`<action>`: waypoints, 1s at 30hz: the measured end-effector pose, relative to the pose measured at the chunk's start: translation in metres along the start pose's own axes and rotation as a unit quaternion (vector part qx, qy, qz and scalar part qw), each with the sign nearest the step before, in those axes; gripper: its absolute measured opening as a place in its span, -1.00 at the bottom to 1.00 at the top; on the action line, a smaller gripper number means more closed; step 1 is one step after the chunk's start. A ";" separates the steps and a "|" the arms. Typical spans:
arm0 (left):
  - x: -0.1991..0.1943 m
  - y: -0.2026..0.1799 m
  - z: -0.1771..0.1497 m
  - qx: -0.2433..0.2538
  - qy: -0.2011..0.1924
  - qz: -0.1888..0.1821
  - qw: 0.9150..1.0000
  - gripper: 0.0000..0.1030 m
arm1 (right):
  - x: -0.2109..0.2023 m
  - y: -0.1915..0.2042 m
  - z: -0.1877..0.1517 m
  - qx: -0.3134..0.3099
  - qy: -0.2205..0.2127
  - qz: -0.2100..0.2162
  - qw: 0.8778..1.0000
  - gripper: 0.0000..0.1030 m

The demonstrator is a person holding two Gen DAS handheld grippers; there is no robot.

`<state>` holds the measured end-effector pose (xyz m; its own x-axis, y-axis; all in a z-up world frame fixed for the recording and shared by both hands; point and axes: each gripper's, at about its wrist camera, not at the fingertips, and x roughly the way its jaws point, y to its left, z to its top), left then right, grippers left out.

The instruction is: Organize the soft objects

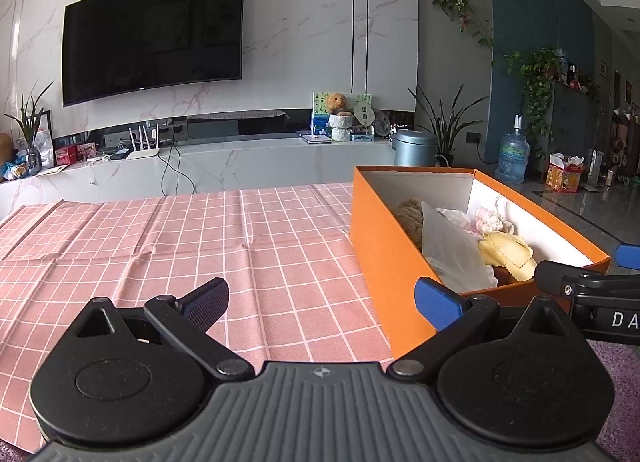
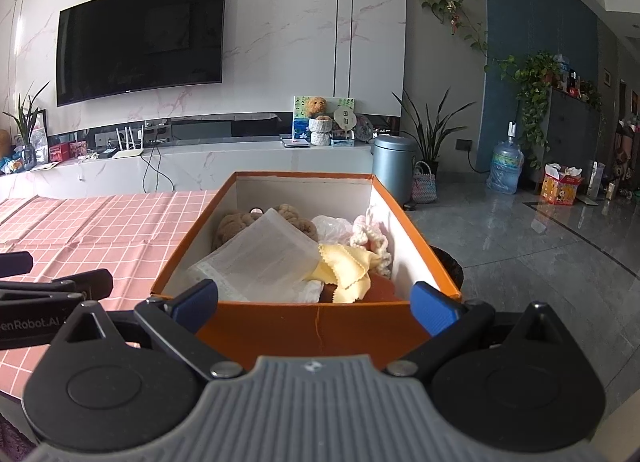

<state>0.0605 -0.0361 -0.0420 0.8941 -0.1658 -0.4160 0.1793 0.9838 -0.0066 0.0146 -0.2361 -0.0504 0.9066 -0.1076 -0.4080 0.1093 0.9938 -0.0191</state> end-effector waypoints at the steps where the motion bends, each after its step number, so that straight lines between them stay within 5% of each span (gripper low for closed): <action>1: -0.001 0.000 0.000 0.001 -0.001 0.000 1.000 1.00 | 0.000 0.000 0.000 0.001 0.000 -0.001 1.000 0.95; 30: -0.004 -0.001 0.001 0.003 0.006 0.001 1.000 1.00 | -0.004 -0.002 0.002 0.007 0.002 -0.004 1.000 0.95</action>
<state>0.0573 -0.0369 -0.0398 0.8899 -0.1622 -0.4263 0.1789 0.9839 -0.0008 0.0116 -0.2380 -0.0464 0.9040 -0.1158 -0.4116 0.1231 0.9924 -0.0090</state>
